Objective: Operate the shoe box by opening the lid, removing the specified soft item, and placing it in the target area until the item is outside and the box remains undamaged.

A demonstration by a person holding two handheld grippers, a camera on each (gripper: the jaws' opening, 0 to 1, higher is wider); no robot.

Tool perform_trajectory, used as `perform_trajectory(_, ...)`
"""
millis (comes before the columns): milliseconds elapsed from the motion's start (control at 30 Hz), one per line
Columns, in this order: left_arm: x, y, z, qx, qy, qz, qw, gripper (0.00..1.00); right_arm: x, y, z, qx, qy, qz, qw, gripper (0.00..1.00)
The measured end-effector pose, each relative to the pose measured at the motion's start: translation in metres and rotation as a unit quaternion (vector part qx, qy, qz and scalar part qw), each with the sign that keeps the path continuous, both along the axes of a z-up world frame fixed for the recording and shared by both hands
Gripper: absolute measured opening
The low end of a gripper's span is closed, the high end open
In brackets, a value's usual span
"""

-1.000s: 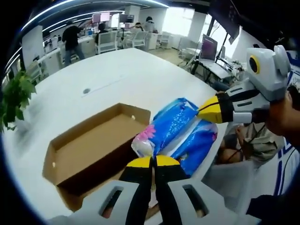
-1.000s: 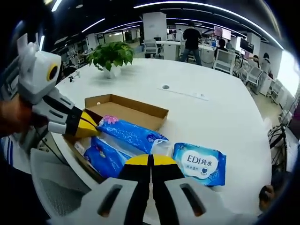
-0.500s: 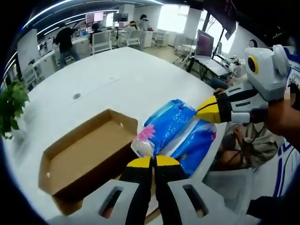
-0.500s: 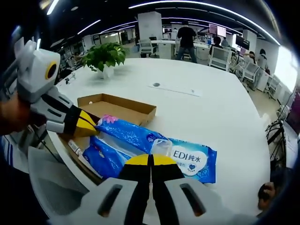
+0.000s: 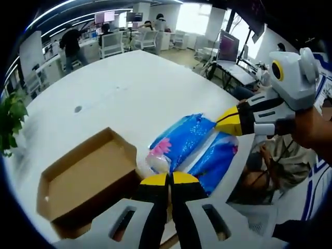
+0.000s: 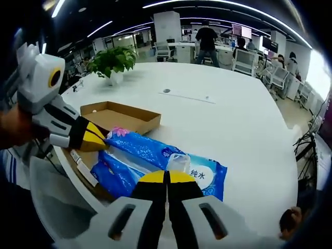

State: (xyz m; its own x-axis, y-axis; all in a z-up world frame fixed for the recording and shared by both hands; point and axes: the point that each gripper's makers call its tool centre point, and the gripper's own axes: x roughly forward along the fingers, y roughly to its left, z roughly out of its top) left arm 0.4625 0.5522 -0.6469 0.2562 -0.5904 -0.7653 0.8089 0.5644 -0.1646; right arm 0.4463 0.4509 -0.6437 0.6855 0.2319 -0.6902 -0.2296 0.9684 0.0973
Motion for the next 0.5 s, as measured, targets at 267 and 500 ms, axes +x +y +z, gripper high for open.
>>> perform_trajectory(267, -0.004, -0.03, -0.004, 0.001, 0.005, 0.01, 0.9999, 0.0, -0.003, -0.03, -0.003, 0.0, 0.004, 0.009, 1.0, 0.0)
perform_trajectory(500, -0.01, -0.059, -0.01, 0.001, 0.008, 0.014, 0.9999, 0.0, -0.007, -0.06, -0.01, 0.002, 0.008, 0.012, 0.9999, 0.0)
